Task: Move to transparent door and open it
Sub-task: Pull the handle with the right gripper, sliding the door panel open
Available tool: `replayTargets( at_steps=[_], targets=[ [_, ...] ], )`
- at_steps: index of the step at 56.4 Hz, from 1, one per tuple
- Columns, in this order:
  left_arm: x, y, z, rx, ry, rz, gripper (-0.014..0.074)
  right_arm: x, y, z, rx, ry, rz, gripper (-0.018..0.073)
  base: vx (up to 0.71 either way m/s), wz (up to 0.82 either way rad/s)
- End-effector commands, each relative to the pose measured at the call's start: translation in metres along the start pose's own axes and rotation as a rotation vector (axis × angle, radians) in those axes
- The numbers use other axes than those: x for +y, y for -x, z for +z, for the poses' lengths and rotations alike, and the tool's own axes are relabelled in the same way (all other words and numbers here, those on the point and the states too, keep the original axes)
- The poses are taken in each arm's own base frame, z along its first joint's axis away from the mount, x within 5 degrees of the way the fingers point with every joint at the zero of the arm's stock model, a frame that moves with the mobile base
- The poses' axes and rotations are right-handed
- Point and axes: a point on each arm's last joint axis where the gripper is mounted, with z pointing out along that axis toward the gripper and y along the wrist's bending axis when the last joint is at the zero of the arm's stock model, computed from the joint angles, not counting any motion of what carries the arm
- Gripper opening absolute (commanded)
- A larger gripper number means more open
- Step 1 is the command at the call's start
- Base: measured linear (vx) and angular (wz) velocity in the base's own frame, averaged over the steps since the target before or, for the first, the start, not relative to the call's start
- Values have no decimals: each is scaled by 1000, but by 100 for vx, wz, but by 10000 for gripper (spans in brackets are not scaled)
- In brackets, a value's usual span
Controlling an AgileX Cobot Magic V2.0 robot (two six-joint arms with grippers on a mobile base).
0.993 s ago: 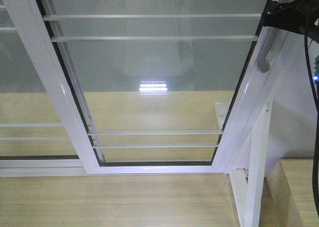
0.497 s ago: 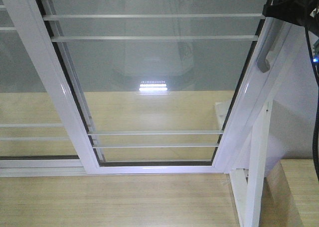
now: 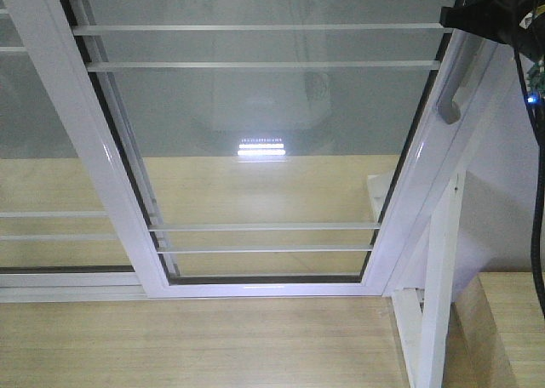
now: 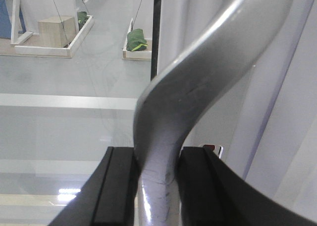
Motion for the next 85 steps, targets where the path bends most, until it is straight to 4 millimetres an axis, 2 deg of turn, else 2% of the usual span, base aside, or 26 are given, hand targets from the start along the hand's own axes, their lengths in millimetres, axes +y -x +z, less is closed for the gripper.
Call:
replayTargets(
  at_steps=[1,22,44,54,71,77,85],
  targets=[
    [1,23,-5,-136,7,-9,418,25,39,-15,-174,62,-21,-10,0,0],
    [1,22,-5,-136,7,-9,418,73,53,-33,-224,185,-37,-9,0,0],
    [1,22,-5,-130,7,-10,418,117,55,-47,-227,296,-72,-9,0,0],
    [1,20,-4,-113,5,-11,418,113,69,-65,-247,289,-140,-9,0,0],
    [0,11,2,-39,-3,-22,418,94,102,-128,-232,273,-183,-9,0,0],
    [-2,2,11,24,-11,-57,418,86,98,-154,-271,271,-177,-6,0,0],
    [-4,-10,29,76,-18,-135,418,75,73,-189,-312,272,-171,-6,0,0]
  ],
)
